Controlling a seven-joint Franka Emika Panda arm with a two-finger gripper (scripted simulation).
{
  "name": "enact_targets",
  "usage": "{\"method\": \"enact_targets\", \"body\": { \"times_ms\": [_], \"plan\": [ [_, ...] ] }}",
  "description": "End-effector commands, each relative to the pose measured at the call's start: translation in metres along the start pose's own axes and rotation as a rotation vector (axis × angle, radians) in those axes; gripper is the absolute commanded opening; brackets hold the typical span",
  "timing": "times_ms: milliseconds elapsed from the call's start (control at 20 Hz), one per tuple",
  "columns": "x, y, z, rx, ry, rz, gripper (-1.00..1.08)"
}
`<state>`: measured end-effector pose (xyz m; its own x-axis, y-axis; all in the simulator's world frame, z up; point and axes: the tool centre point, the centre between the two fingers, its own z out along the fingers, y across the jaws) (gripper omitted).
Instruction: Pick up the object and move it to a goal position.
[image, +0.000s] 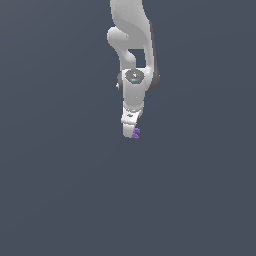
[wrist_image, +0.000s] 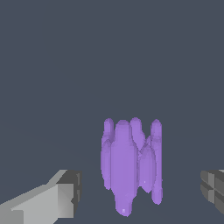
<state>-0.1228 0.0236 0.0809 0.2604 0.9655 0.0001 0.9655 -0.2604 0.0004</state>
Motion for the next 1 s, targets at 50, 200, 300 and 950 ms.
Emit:
{"method": "enact_targets", "body": {
  "times_ms": [50, 200, 300, 950],
  "plan": [
    [0.0, -0.001, 0.012, 0.001, 0.0, -0.002, 1.0],
    [0.0, -0.001, 0.026, 0.001, 0.0, -0.003, 1.0],
    [0.0, -0.001, 0.034, 0.001, 0.0, -0.004, 1.0],
    [0.0, -0.001, 0.043, 0.001, 0.0, -0.004, -1.0]
  ]
}}
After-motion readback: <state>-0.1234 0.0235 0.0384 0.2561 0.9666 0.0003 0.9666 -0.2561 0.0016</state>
